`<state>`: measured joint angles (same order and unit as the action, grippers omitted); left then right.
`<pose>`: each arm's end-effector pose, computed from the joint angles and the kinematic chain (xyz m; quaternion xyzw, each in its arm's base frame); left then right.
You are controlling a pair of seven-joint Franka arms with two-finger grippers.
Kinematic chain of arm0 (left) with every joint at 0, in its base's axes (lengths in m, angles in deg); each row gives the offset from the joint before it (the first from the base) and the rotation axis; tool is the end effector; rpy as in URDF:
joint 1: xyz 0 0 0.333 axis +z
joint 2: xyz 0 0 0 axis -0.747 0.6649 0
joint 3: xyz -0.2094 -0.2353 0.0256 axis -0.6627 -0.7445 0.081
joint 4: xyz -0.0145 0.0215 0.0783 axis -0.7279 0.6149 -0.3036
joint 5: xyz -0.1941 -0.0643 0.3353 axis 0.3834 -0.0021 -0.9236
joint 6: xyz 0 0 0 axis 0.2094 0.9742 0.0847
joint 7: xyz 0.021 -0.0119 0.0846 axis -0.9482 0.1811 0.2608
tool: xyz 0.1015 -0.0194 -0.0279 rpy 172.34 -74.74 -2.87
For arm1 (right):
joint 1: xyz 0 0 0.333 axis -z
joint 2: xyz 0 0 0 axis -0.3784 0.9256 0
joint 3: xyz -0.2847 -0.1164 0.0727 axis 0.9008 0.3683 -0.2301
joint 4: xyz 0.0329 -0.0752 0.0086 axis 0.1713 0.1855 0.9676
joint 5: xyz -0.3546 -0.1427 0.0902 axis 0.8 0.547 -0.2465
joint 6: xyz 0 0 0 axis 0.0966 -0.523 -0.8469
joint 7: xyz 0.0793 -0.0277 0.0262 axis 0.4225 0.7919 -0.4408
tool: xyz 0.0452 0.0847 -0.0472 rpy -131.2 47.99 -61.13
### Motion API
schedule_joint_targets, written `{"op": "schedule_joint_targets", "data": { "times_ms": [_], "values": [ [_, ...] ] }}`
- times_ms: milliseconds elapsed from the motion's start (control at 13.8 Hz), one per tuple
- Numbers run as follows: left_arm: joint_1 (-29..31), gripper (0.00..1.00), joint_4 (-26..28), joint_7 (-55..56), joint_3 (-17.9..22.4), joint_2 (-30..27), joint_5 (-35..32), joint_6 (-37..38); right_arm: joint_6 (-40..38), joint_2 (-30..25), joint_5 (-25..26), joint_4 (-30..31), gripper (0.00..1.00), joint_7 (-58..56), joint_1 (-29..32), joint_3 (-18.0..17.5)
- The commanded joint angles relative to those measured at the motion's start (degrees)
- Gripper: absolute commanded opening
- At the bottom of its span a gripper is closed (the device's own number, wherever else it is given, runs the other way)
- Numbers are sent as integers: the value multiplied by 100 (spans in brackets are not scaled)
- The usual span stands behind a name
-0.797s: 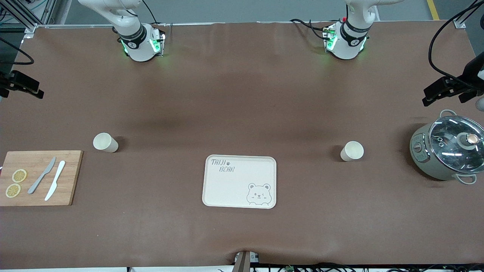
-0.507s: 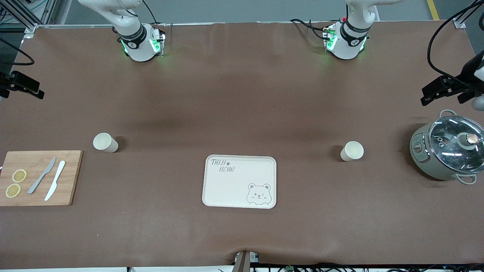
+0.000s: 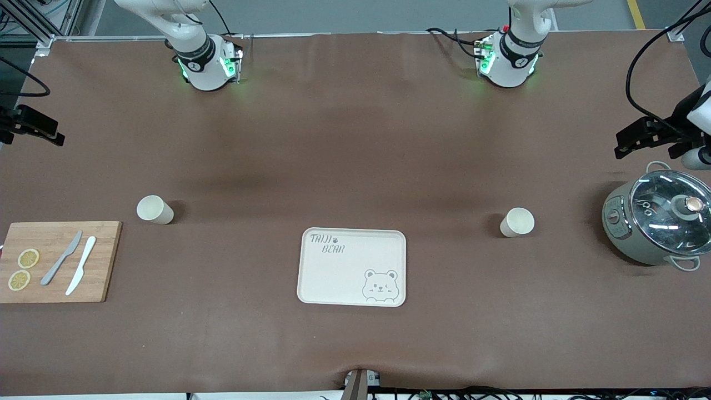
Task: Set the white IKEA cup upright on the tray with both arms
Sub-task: 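Move the left and right grippers down toward the white cups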
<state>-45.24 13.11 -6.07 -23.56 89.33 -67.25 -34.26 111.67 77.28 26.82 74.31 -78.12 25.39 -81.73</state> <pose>0.5708 -0.0210 0.6303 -0.9998 0.0139 0.0075 0.0154 0.5434 -0.0521 0.6406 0.9993 -0.0216 -0.0302 0.0063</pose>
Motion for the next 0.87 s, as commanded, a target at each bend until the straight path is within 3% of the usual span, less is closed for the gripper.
{"op": "schedule_joint_targets", "data": {
  "times_ms": [0,290,797],
  "values": [
    [17,100,202,-105,-6,42,65,47,98,179,-17,-87,100,51,62,-28],
    [16,100,589,-34,-24,120,38,-198,275,284,36,-69,100,104,71,-28],
    [245,100,1750,-43,-32,130,65,-1649,336,679,106,-105,100,52,88,-20]
  ]
}}
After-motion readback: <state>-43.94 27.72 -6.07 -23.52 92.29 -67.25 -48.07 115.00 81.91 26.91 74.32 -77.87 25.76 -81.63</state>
